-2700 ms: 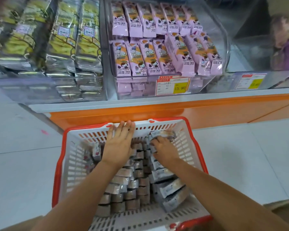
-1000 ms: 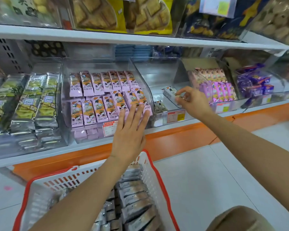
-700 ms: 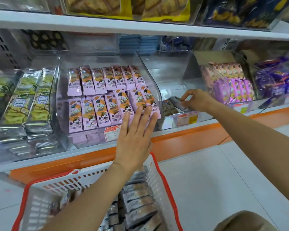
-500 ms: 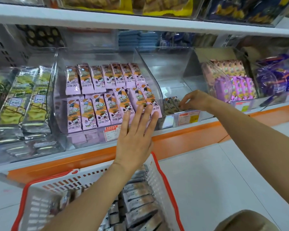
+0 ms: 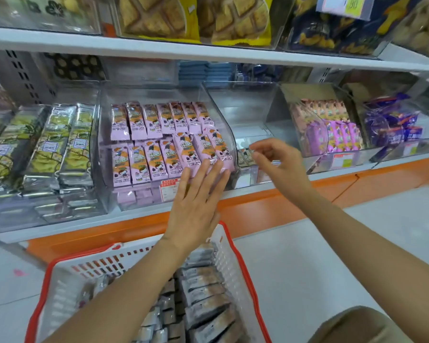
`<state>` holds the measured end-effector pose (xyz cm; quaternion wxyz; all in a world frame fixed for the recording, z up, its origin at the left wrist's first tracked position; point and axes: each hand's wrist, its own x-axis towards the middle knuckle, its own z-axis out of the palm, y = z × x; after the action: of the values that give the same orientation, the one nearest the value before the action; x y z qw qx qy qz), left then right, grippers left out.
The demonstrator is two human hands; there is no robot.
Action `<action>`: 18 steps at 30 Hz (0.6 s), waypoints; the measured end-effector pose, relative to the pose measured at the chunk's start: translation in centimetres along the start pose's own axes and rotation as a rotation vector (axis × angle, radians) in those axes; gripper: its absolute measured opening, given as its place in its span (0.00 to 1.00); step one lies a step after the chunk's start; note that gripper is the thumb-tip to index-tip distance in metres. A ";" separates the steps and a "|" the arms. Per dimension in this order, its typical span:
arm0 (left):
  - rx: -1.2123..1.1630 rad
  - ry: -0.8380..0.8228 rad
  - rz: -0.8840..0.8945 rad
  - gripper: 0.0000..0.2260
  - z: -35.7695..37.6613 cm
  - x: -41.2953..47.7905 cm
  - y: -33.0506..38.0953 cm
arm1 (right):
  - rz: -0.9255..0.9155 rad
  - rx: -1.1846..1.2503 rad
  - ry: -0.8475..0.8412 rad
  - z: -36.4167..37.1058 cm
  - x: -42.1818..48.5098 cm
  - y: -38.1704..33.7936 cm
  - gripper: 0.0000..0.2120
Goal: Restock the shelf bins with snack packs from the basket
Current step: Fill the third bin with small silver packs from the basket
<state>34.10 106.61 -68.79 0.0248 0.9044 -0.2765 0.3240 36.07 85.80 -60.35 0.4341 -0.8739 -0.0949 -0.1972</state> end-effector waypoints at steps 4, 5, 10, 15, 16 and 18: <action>-0.165 0.027 -0.072 0.25 0.2 -4.2 -0.5 | -0.069 0.075 -0.129 3.8 -4.9 -1.7 0.08; -0.190 -0.009 -0.079 0.24 0.3 -5.5 -0.8 | -0.044 0.073 -0.176 5.1 -6.3 -1.2 0.08; -0.193 -0.279 -0.076 0.23 1.6 -11.4 -3.0 | 0.143 -0.058 -0.464 12.2 -13.3 3.4 0.08; -0.110 -0.642 -0.210 0.35 4.5 -15.4 -4.4 | 0.305 -0.302 -0.712 17.2 -17.8 6.7 0.13; -0.093 -0.689 -0.223 0.37 4.9 -16.1 -4.7 | 0.319 -0.339 -0.746 18.0 -18.3 7.1 0.15; -0.064 -0.753 -0.203 0.40 5.9 -17.4 -5.1 | 0.326 -0.397 -0.799 19.2 -19.0 7.9 0.17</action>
<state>29.03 118.08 -83.17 -0.0182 0.9816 -0.1851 -0.0433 26.64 96.43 -84.65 0.2135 -0.9509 -0.0766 0.2105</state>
